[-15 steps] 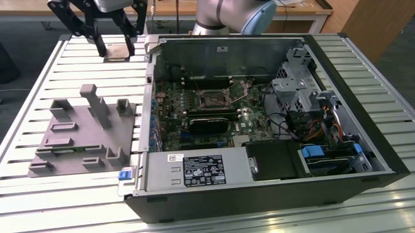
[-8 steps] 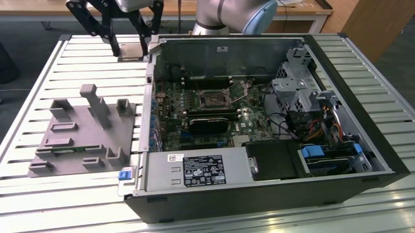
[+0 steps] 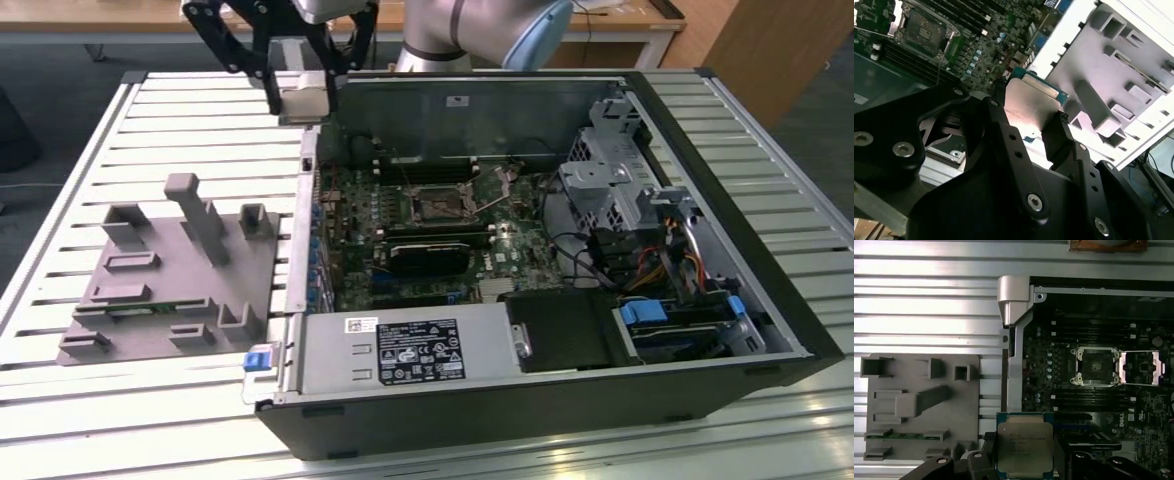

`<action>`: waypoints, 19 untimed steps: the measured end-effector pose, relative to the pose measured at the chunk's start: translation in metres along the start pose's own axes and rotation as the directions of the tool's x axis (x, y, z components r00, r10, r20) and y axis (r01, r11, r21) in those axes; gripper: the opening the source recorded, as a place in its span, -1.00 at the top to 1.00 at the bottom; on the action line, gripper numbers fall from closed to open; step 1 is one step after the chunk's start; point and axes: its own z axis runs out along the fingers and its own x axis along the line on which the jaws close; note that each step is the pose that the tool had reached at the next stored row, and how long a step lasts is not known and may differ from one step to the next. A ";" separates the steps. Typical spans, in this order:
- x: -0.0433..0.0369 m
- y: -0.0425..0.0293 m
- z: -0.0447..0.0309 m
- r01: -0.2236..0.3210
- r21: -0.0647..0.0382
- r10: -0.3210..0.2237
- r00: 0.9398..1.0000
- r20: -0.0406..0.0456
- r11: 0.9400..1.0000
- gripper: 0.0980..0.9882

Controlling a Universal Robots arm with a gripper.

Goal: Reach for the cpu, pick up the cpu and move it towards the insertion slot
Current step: 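Pick up the cpu and move it towards the insertion slot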

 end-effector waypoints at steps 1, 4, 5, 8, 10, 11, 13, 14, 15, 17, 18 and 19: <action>-0.0033 0.0004 0.0000 0.000 0.000 0.000 1.000 0.000 1.000 0.01; -0.0132 0.0021 0.0002 0.000 0.000 0.000 1.000 0.000 1.000 0.01; -0.0166 0.0028 0.0003 0.000 0.000 0.000 1.000 0.000 1.000 0.01; -0.0260 0.0059 0.0005 0.000 0.000 0.000 1.000 0.000 1.000 0.01; -0.0316 0.0084 0.0008 0.000 0.000 0.000 1.000 0.000 1.000 0.01; -0.0343 0.0098 0.0009 0.000 0.000 0.000 1.000 0.000 1.000 0.01; -0.0397 0.0127 0.0010 0.000 0.000 0.000 1.000 0.000 1.000 0.01; -0.0421 0.0141 0.0012 0.000 0.000 0.000 1.000 0.000 1.000 0.01; -0.0442 0.0158 0.0013 0.000 0.000 0.000 1.000 0.000 1.000 0.01; -0.0482 0.0192 0.0016 0.000 0.000 0.000 1.000 0.000 1.000 0.01; -0.0501 0.0212 0.0018 0.000 0.000 0.000 1.000 0.000 1.000 0.01; -0.0517 0.0233 0.0020 0.000 0.000 0.000 1.000 0.000 1.000 0.01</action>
